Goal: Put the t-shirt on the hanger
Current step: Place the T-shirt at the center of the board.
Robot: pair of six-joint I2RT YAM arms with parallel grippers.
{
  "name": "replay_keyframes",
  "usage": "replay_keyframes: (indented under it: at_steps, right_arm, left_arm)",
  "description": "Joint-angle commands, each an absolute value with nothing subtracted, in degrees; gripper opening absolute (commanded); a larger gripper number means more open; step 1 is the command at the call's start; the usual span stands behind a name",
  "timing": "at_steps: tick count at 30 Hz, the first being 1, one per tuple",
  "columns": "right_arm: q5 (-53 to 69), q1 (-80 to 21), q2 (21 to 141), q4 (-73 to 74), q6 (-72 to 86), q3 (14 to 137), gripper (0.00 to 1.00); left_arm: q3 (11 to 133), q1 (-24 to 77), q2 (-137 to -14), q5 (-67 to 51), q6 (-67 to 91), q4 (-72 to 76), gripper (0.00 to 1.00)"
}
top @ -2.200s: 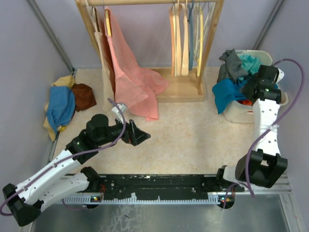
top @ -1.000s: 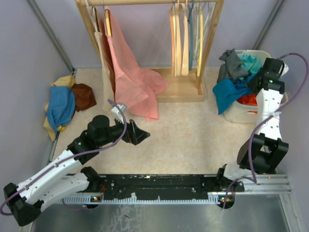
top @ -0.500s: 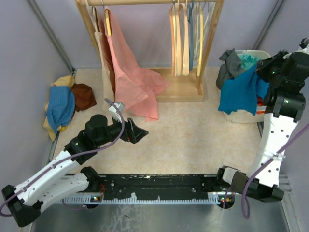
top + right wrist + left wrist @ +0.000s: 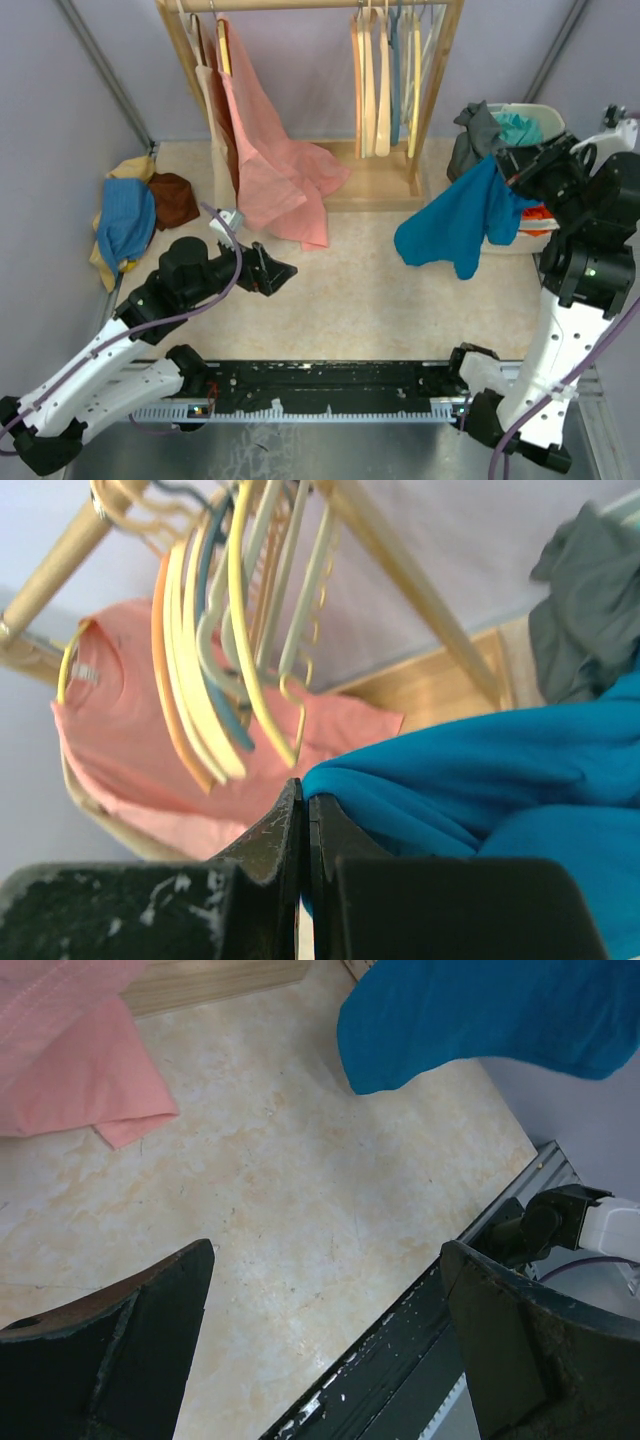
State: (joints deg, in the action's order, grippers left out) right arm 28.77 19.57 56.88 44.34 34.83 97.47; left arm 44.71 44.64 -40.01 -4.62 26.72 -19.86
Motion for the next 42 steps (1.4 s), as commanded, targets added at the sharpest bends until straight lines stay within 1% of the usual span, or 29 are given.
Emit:
replay_keyframes:
  at_steps: [1, 6, 10, 12, 17, 21, 25, 30, 33, 34, 35, 37, 38, 39, 42]
  right_arm:
    - [37.1, 17.3, 50.8, 42.1, 38.1, 89.8, 0.00]
    - [39.3, 12.0, 46.4, 40.2, 39.2, 74.1, 0.00]
    - [34.3, 3.6, 43.5, 39.6, 38.9, 64.6, 0.00]
    - [30.9, -2.5, 42.7, 38.5, 39.7, 59.5, 0.00]
    - [17.5, -24.1, 43.4, 33.1, 44.1, 51.1, 0.00]
    - [8.5, -38.8, 47.7, 28.3, 47.5, 48.3, 0.00]
    - [1.3, -50.9, 55.3, 25.4, 48.8, 49.8, 0.00]
    - [0.0, -59.6, 64.4, 20.7, 49.1, 52.5, 0.00]
    - [0.7, -62.0, 68.7, 18.5, 49.0, 53.3, 0.00]
    - [1.1, -62.2, 69.7, 18.3, 48.9, 53.3, 0.03]
    - [1.1, -62.3, 70.1, 18.5, 48.8, 53.3, 0.18]
    - [-0.4, -62.4, 69.3, 20.0, 48.3, 53.1, 0.44]
    - [-1.8, -62.4, 68.4, 21.4, 48.0, 53.0, 0.60]
    - [-3.5, -62.4, 67.3, 23.6, 47.5, 53.3, 0.68]
    - [-10.7, -62.4, 64.0, 32.0, 46.0, 55.1, 0.73]
  left_arm:
    - [47.9, 44.8, -38.6, -2.4, 25.3, -23.2, 0.99]
    - [48.8, 44.8, -38.1, -2.4, 25.5, -24.4, 0.99]
    - [49.1, 44.8, -37.9, -2.6, 25.9, -25.2, 0.99]
    - [49.2, 44.8, -37.8, -2.5, 26.1, -25.6, 0.99]
    - [50.3, 44.8, -37.9, -1.7, 26.3, -26.8, 0.99]
    - [51.3, 44.8, -37.6, -0.7, 26.0, -28.7, 0.99]
    - [52.8, 44.8, -37.4, 1.1, 25.6, -30.7, 0.99]
    - [54.1, 44.8, -36.9, 3.6, 25.1, -32.9, 0.99]
    - [54.4, 44.8, -36.5, 4.7, 25.0, -33.8, 1.00]
    - [54.4, 44.8, -36.4, 5.0, 25.0, -34.0, 0.99]
    - [54.4, 44.8, -36.5, 5.1, 25.0, -34.1, 0.99]
    - [54.4, 44.8, -36.4, 5.2, 25.1, -34.3, 0.99]
    - [54.4, 44.8, -36.5, 5.2, 25.1, -34.4, 0.99]
    - [54.4, 44.8, -36.5, 5.2, 25.1, -34.4, 0.99]
    - [54.2, 44.8, -37.3, 4.6, 24.9, -34.2, 0.99]
